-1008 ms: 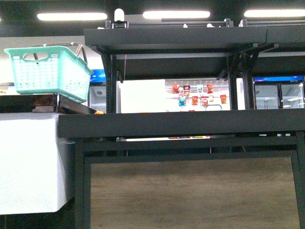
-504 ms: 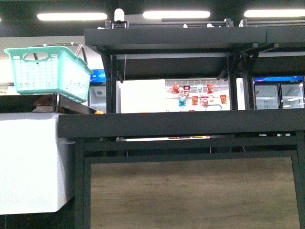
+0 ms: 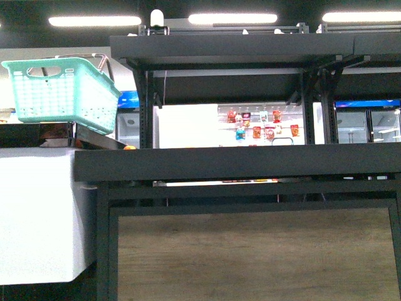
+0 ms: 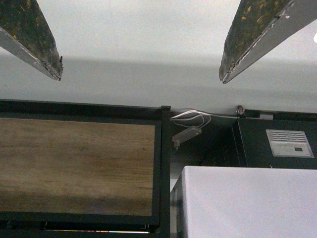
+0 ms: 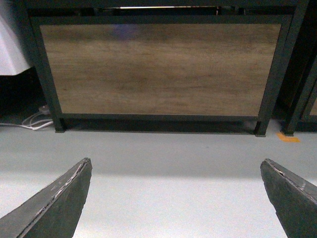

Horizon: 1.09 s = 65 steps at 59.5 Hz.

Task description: Pick lemon from shelf

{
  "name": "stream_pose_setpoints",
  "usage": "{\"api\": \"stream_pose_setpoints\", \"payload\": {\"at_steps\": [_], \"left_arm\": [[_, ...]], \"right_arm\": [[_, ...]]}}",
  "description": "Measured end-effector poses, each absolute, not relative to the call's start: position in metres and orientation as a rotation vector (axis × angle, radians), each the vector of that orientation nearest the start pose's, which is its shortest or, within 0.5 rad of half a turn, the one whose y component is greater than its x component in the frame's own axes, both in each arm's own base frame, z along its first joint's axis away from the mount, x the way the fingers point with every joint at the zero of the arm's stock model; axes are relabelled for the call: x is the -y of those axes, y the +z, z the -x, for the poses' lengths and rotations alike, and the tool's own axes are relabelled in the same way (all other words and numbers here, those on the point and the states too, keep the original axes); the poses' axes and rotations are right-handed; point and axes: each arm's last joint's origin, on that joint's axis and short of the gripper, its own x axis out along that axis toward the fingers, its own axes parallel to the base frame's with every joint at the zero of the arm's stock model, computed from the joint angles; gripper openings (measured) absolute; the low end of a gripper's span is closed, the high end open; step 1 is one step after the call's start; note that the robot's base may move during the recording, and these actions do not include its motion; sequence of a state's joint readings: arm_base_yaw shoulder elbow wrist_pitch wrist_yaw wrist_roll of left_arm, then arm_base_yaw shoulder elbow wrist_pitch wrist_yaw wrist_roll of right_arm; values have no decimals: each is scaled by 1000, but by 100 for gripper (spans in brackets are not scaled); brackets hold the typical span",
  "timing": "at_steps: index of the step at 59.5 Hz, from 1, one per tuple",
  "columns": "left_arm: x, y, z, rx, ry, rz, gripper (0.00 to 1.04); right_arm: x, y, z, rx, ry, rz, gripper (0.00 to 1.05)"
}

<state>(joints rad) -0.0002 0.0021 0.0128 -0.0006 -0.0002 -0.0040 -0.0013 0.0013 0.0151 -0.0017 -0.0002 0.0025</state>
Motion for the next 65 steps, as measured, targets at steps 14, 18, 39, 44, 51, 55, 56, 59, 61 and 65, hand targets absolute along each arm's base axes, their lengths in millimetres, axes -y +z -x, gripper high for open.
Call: {"api": "stream_pose_setpoints", "payload": {"at_steps": [14,18,39,44,51,55,56,59,61,65], "left_arm": [[0,168,-97,10,0,4,97],[0,168,-97,10,0,4,97],[0,168,-97,10,0,4,97],[0,168,-97,10,0,4,97],[0,168,-97,10,0,4,97],[0,168,-97,10,0,4,97],[0,168,-97,10,0,4,97],[0,168,-97,10,0,4,97],[0,168,-97,10,0,4,97],[0,168,-97,10,0,4,97]], "right_arm": [[0,168,-97,12,-1,-2,102],[0,168,-97,12,-1,-2,102],[0,168,-97,12,-1,-2,102],[0,168,-97,12,-1,-2,102],[0,168,-97,12,-1,-2,102],[0,168,-97,12,-1,-2,102],[0,168,-97,12,-1,-2,102],[0,168,-97,12,-1,-2,102],[0,168,-97,12,0,-2,102],[0,168,-97,12,-1,-2,102]]}}
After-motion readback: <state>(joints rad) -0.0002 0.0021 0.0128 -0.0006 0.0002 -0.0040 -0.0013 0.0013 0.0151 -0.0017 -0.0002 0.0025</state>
